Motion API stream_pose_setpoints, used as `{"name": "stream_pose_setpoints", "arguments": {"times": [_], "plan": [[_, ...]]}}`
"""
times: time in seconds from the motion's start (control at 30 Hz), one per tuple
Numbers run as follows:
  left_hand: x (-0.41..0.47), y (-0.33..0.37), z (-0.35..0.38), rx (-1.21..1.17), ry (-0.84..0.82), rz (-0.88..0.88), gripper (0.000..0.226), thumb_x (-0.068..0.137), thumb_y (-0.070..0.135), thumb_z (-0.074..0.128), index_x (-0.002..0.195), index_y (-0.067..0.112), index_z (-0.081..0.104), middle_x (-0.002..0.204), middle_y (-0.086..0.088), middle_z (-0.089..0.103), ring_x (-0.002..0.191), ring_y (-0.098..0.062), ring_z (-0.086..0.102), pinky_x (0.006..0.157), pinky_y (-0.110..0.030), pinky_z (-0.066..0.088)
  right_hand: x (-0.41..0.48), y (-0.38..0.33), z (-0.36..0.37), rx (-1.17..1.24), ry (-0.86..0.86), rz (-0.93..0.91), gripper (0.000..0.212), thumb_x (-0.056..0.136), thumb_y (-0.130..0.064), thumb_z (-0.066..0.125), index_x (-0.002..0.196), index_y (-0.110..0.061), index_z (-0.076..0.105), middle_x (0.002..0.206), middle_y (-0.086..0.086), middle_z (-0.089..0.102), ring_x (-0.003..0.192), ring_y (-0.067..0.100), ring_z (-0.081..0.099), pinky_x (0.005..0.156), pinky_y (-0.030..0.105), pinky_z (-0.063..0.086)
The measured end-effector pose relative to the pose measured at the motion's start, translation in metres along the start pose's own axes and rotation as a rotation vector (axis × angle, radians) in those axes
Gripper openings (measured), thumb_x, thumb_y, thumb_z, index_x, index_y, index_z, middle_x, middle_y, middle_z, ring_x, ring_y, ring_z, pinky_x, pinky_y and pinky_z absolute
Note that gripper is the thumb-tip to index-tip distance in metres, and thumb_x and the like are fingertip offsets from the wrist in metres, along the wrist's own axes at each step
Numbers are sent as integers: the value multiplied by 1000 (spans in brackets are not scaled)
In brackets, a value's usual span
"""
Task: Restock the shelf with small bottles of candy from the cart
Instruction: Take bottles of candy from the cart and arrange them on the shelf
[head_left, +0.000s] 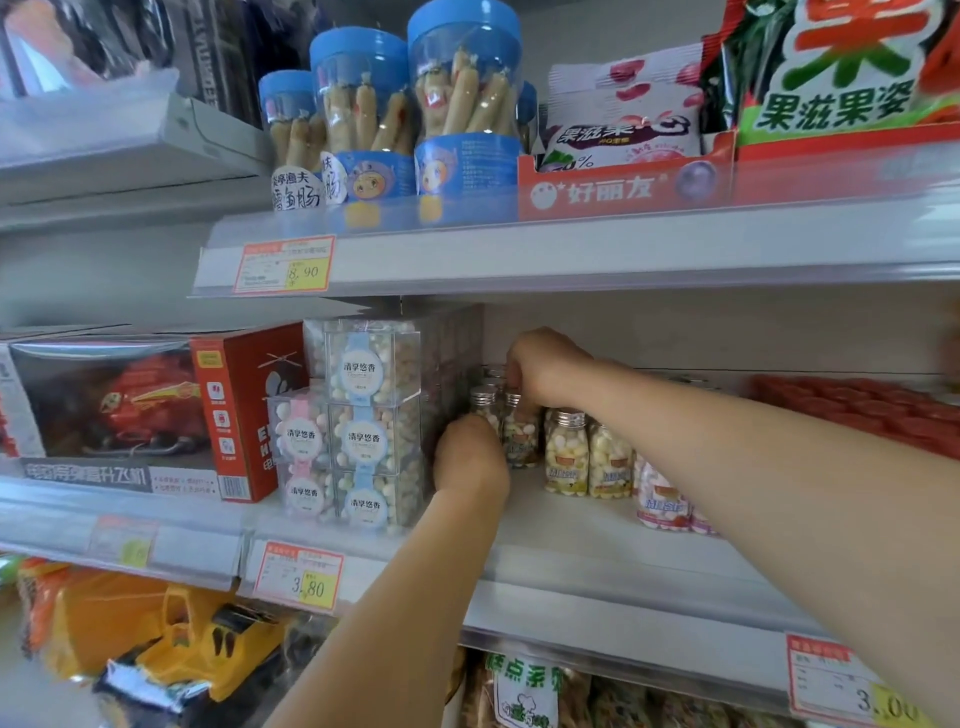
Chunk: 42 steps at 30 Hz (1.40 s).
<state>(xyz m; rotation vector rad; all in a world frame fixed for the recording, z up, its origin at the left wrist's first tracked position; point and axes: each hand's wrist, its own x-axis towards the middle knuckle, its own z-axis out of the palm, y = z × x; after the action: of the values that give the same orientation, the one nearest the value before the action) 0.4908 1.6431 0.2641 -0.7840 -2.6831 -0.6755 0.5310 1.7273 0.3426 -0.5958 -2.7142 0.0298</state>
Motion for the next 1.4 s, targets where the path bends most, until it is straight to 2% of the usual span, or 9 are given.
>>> {"name": "stream_pose_setpoints", "arguments": {"times": [0.17, 0.27, 0.4, 0.77, 0.87, 0.93, 1.03, 1.17, 1.4], "plan": [[-7, 1, 2, -79, 145, -5, 45, 92, 5, 47, 133, -2, 31, 130, -16, 48, 110, -25, 60, 81, -28, 49, 1, 3, -7, 15, -57, -1, 51, 67, -20, 85, 113, -7, 64, 111, 7, 64, 100, 24, 61, 71, 23, 42], [-9, 1, -1, -129, 86, 87, 28, 93, 20, 51, 116, 3, 53, 117, -13, 62, 104, -28, 63, 79, -32, 50, 7, 10, -22, 69, -48, 3, 40, 84, -20, 71, 121, -7, 61, 122, 8, 60, 111, 24, 56, 76, 23, 42], [-10, 5, 3, -99, 10, 207, 38, 95, 41, 45, 94, 9, 65, 101, -9, 67, 93, -28, 63, 69, -28, 44, 16, 21, -31, 52, -6, 50, 34, 93, 2, 42, 122, 8, 58, 133, 22, 52, 122, 31, 51, 94, 35, 44], [-3, 0, 11, -35, 27, 213, 36, 96, 40, 45, 104, 9, 63, 109, -9, 65, 100, -27, 62, 74, -30, 45, 38, 22, -11, 27, -94, 39, 34, 88, -6, 54, 121, -5, 62, 121, 15, 61, 113, 29, 58, 93, 34, 47], [-3, 1, 10, -39, 34, 214, 37, 96, 42, 47, 104, 9, 63, 110, -9, 65, 101, -27, 62, 73, -28, 44, 44, 26, -11, -5, -118, 17, 36, 84, -5, 60, 120, -7, 63, 109, 7, 63, 94, 20, 57, 81, 23, 50], [-4, 1, 10, -42, 38, 214, 37, 95, 42, 47, 104, 9, 62, 110, -9, 65, 101, -27, 62, 70, -26, 40, 44, 25, -11, -63, -175, -34, 39, 82, 2, 61, 119, -10, 65, 89, -5, 56, 75, 11, 51, 51, 3, 40], [-3, 0, 10, -50, 46, 203, 35, 95, 40, 49, 104, 9, 62, 111, -8, 65, 101, -26, 62, 68, -25, 36, 49, 29, -8, -100, -192, -87, 42, 81, 9, 58, 114, -13, 69, 83, -6, 49, 60, 5, 41, 33, 4, 30], [-1, 0, 13, -39, 47, 189, 33, 95, 39, 50, 104, 10, 62, 112, -8, 64, 102, -26, 62, 70, -26, 40, 56, 36, -6, -128, -180, -136, 39, 78, 7, 64, 111, -14, 70, 90, -3, 50, 82, 13, 49, 46, 10, 35], [1, 0, 15, -65, 72, 178, 38, 92, 46, 50, 101, 11, 64, 107, -7, 66, 97, -26, 63, 68, -26, 40, 63, 39, -4, -138, -183, -160, 46, 71, 0, 76, 112, -18, 70, 105, 5, 63, 89, 16, 54, 68, 21, 45]]}}
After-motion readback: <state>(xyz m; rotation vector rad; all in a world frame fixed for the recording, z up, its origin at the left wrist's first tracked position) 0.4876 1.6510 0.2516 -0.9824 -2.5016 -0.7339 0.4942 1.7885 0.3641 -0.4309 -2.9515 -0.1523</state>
